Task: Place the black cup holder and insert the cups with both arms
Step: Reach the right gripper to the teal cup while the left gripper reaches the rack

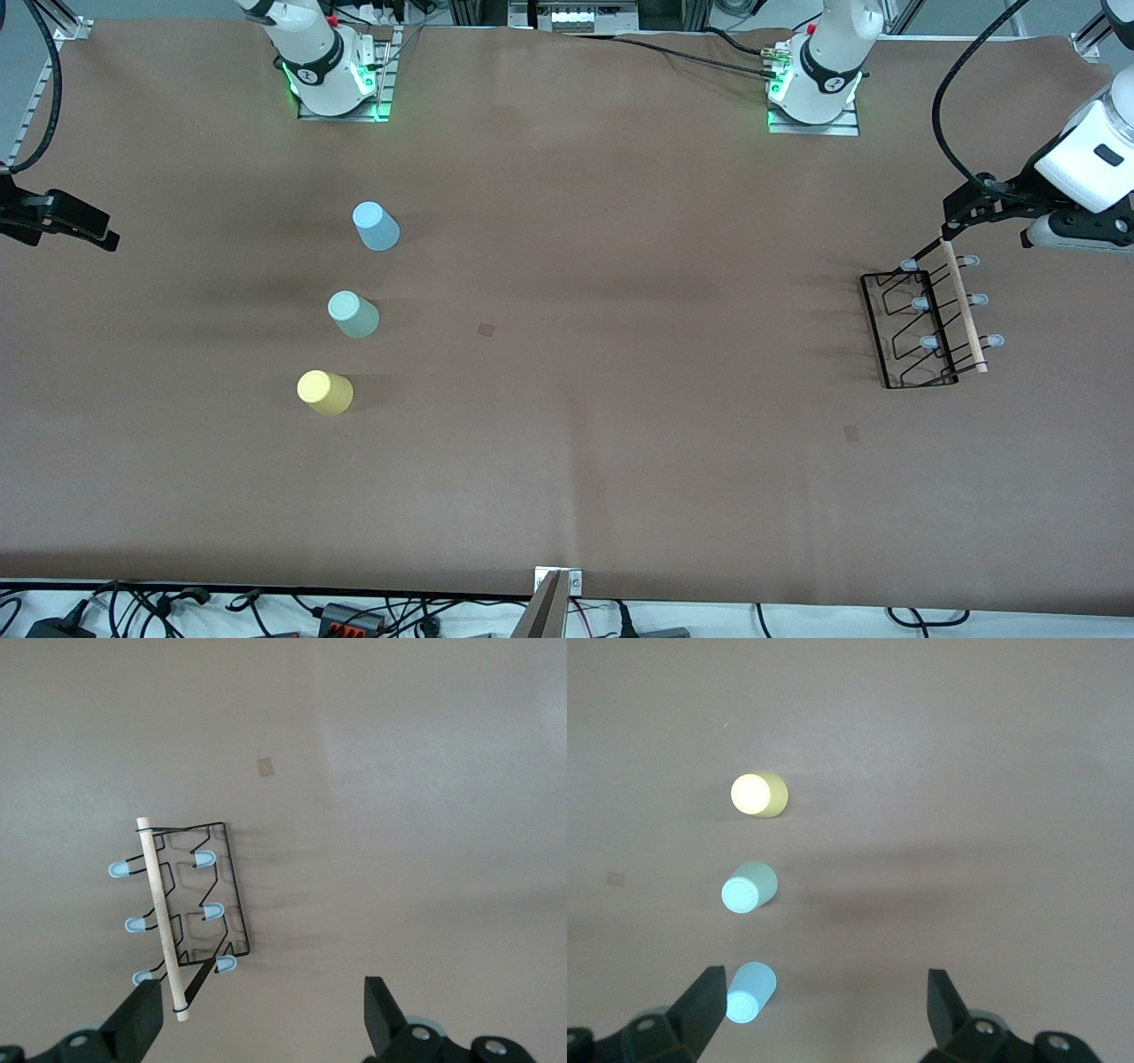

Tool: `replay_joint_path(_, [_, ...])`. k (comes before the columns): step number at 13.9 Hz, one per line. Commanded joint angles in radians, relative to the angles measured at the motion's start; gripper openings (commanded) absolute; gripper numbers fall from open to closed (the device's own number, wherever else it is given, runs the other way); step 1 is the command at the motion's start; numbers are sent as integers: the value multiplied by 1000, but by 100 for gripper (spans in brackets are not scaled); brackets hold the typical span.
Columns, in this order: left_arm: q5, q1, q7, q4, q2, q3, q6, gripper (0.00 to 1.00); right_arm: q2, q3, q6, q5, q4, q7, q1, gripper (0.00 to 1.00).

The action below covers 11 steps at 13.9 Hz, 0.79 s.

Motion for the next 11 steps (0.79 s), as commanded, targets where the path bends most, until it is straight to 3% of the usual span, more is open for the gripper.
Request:
replay_joint_path(1, [-19, 3, 23, 11, -5, 3, -18, 100, 5, 6, -6, -3, 7, -4, -5, 100])
replay_joint_path(8, [-16, 6, 17, 10, -2, 3, -18, 100, 69, 13, -109, 0, -29, -31, 29, 100])
replay_joint_path(9, [-16, 8, 14, 11, 25, 3, -23, 100, 74, 14, -95, 3, -69, -30, 53, 100])
replay_joint_path(11, [-19, 9, 14, 14, 59, 4, -79, 100, 57, 13, 65, -3, -216, -21, 90, 100])
